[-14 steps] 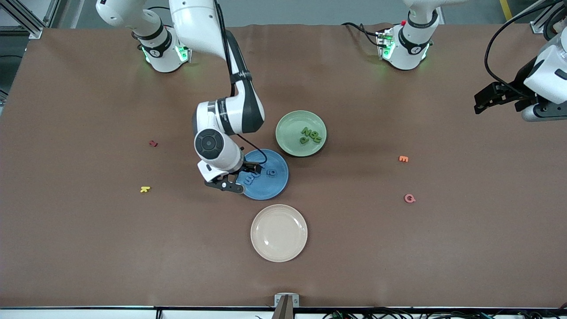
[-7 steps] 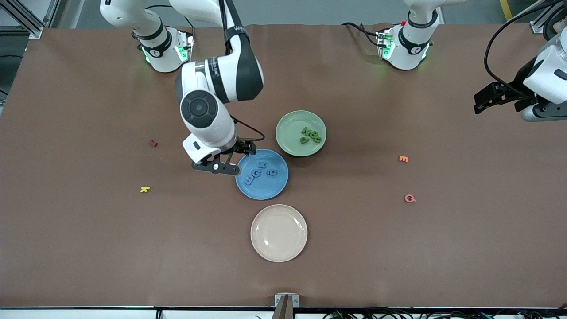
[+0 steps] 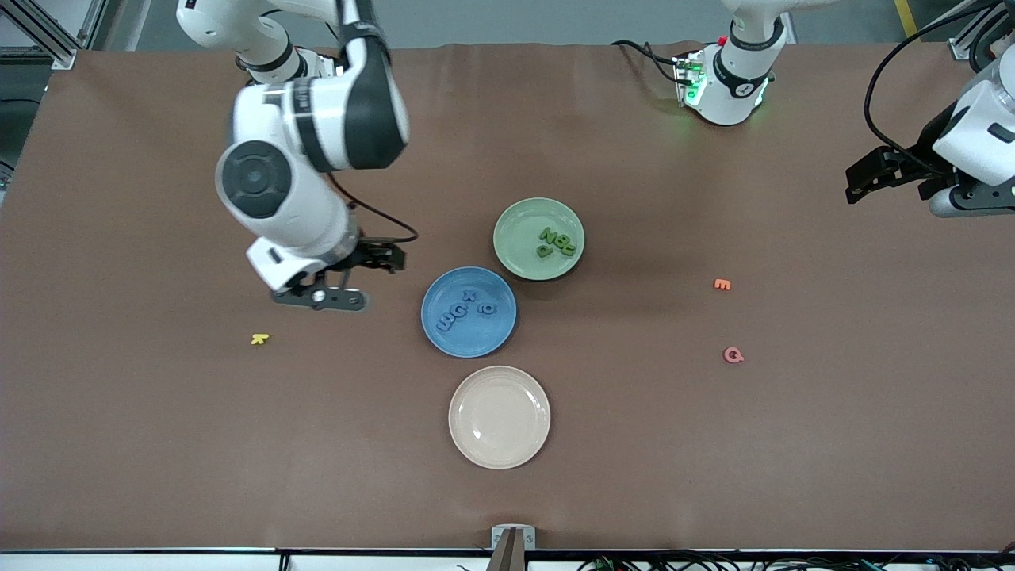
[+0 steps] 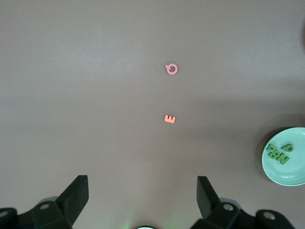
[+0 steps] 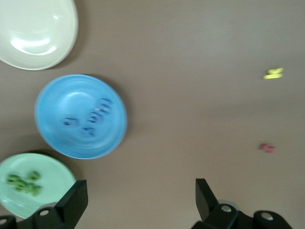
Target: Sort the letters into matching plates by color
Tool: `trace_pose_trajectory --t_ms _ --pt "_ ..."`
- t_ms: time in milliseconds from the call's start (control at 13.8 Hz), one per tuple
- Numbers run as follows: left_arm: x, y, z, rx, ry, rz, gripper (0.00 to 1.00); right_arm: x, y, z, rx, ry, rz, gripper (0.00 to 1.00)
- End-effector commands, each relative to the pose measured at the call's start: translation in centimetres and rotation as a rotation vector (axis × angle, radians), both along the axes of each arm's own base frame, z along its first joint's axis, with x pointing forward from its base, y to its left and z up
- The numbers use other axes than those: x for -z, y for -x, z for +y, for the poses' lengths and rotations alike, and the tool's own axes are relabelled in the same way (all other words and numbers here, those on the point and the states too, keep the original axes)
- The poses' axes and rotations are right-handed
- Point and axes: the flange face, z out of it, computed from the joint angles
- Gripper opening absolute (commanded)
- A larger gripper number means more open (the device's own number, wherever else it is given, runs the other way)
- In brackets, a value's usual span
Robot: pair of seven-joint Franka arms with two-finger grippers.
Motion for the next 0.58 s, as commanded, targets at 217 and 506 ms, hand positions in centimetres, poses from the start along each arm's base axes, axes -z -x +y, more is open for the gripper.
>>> trace_pose_trajectory --t_ms 217,506 --pt "-0.3 0.3 -0.1 0.018 0.018 -0.005 1.00 -5.4 -0.1 -6.8 -0.085 -0.026 0.016 1.00" --pt "-0.2 0.3 -0.1 0.018 0.017 -0.004 1.00 -8.6 0.5 -12.7 -0.061 -0.061 -0.012 1.00"
